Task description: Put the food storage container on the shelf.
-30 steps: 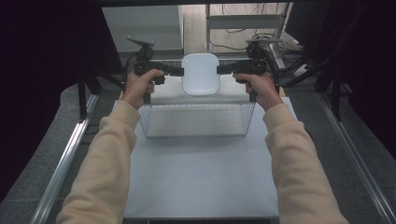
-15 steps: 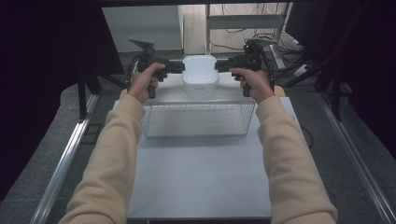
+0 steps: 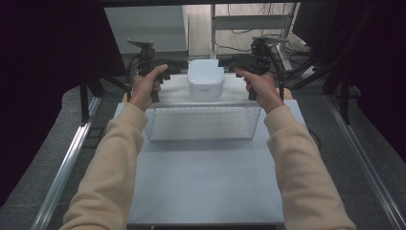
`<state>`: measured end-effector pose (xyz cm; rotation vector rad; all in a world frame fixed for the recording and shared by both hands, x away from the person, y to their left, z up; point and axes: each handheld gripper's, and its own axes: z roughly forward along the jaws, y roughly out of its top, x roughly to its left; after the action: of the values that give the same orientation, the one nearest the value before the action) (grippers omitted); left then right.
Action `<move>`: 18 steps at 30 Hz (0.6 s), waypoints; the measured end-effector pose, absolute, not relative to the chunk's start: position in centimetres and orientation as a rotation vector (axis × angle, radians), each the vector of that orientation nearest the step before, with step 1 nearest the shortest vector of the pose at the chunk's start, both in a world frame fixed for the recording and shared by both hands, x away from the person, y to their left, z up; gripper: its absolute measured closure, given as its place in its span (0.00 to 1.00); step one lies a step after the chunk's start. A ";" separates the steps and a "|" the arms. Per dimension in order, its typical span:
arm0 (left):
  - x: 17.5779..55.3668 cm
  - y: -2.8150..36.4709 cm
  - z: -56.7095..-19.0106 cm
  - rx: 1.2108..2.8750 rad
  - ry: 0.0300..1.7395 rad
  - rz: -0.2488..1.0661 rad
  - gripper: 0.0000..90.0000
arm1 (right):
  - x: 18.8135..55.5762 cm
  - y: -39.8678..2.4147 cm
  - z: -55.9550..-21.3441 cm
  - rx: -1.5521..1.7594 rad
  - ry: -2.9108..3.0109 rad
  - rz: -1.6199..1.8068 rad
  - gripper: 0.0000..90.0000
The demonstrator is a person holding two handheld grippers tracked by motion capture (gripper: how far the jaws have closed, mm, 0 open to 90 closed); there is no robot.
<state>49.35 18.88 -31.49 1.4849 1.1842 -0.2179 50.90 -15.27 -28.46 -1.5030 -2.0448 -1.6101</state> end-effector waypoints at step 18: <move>40.6 20.3 -30.3 1.612 1.079 0.043 0.33 | 44.2 -18.8 -28.5 -1.301 -2.415 -1.739 0.26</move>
<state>40.65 20.31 -30.33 1.6124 1.0791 0.0429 44.19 -18.76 -28.49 -1.3006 -2.4150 -1.7392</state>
